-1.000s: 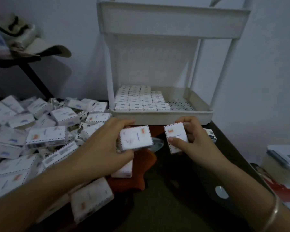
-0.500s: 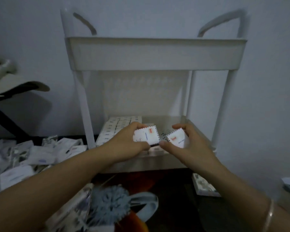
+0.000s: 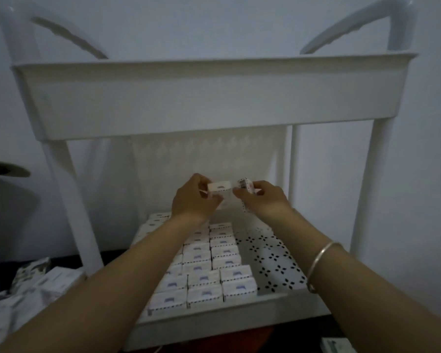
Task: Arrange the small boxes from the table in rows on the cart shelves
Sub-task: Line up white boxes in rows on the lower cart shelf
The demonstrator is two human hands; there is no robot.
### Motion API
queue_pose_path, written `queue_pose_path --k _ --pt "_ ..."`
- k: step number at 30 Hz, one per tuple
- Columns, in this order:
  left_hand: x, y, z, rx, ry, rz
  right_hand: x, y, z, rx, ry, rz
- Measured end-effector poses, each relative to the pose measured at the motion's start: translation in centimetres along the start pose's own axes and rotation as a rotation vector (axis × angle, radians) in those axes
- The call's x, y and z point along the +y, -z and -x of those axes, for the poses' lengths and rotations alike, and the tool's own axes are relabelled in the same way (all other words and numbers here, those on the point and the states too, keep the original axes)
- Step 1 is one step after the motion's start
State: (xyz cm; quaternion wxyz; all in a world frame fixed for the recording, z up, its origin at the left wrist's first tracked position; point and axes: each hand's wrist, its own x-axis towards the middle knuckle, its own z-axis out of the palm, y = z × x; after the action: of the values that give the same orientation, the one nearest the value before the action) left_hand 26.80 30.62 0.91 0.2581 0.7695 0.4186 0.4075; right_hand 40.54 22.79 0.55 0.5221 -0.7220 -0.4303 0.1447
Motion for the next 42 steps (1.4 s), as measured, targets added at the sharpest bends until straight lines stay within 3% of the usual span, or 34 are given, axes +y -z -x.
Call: queue_pose_path --k 8,13,19,25,33,37,42 --pt "-3.2 -0.6 -0.4 -0.191 -0.211 -0.323 3.7 -2.8 -2.2 0.027 -0.038 0.021" --pt "-3.4 -0.2 -0.5 -0.203 -0.392 -0.508 4.2 -3.7 -1.4 -0.065 0.084 0.107" --pt "-3.9 -0.7 -0.3 -0.339 -0.364 -0.561 4.3 -3.6 -1.7 -0.071 0.163 0.048" --pt "-4.0 -0.1 0.3 -0.265 -0.422 -0.643 4.5 -4.4 -1.7 -0.209 0.214 0.051" --pt "-3.6 2.6 2.1 -0.236 -0.421 -0.692 4.8 -5.5 -2.1 -0.439 0.079 0.077" --pt "-2.9 3.8 4.0 -0.311 -0.400 -0.669 4.8 -5.4 -1.7 -0.455 0.028 0.032" --pt "-0.4 5.1 6.9 -0.362 -0.433 -0.678 4.5 -5.1 -0.5 -0.425 0.088 0.159"
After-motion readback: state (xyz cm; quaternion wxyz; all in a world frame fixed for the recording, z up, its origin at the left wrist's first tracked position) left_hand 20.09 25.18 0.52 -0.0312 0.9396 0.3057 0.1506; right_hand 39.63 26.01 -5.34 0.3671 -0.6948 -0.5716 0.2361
